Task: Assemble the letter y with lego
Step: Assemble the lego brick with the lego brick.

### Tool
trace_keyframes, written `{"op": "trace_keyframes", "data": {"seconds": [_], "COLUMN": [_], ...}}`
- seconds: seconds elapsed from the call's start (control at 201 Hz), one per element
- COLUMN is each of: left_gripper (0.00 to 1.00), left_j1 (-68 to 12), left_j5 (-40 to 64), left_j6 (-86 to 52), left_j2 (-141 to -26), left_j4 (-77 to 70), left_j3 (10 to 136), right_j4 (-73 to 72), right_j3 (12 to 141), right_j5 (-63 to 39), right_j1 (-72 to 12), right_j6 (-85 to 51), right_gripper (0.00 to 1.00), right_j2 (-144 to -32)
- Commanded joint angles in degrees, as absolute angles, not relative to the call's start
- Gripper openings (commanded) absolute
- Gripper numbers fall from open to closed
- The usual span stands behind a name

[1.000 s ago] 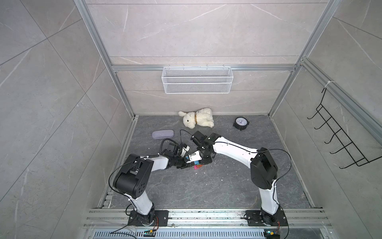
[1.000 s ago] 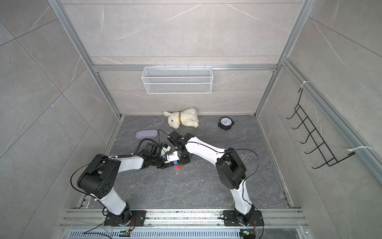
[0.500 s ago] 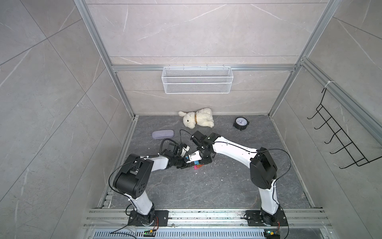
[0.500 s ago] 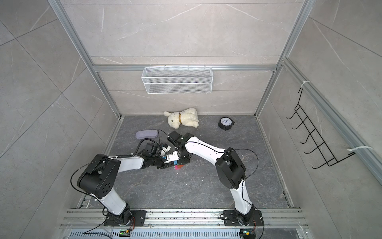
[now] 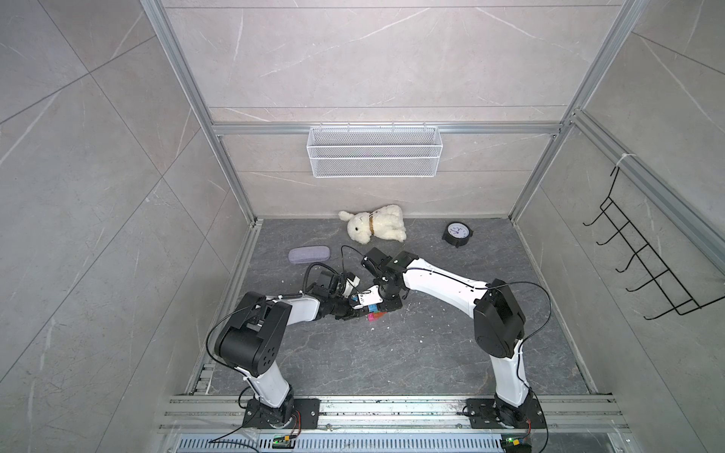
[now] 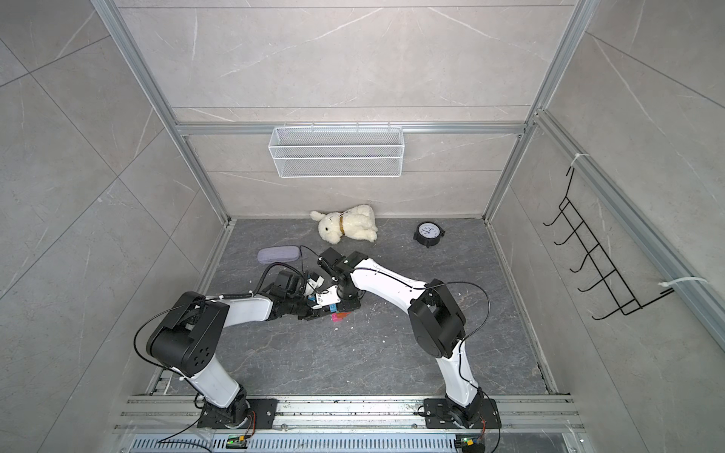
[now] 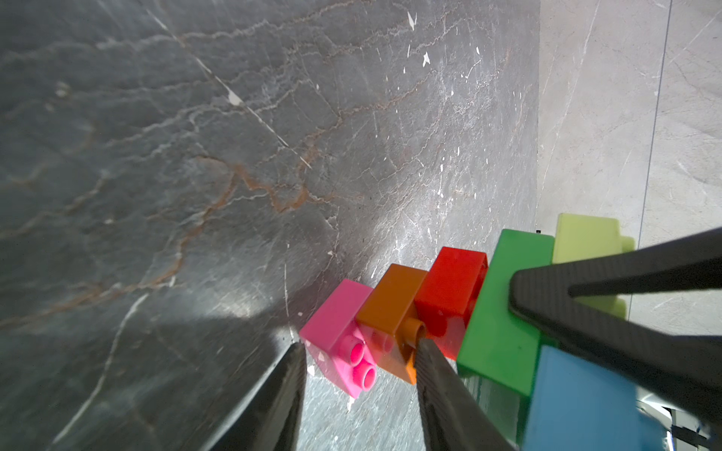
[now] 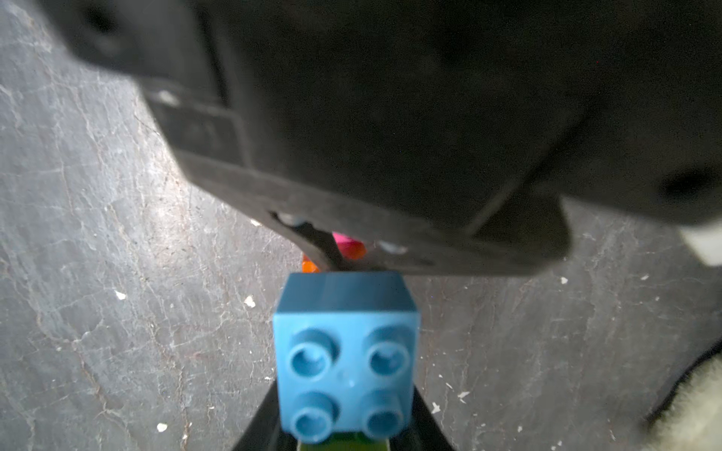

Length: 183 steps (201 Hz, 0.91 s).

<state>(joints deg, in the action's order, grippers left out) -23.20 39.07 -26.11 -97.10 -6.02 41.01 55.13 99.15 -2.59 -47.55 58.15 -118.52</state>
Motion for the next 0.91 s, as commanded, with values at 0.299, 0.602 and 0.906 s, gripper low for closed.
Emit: {"op": "trace_keyframes", "data": {"seconds": [0.299,0.602,0.906], "left_gripper": [0.48,0.48,0.48], "left_j1": [-22.93,-22.91,-22.93], "left_j5": [31.51,31.51,31.75], "left_j6": [-24.87,-24.96,-25.05], "left_j2": [-99.17,-99.05,-98.68], "left_j4": [1.88,1.76,2.18], "left_j3": [38.41,38.50,39.62], "right_j4": [56.20,56.34,57.47], "right_j3": [95.80,97.16,99.43], "right_j5": [-5.27,-4.97,-4.17], "right_j1": [-48.38,-48.41,-48.17], "right_j6": [59.93,59.68,59.46], "right_gripper": [0.20,0.20,0.20], "right_j2": [-128.22,-129.01,-125.57]}}
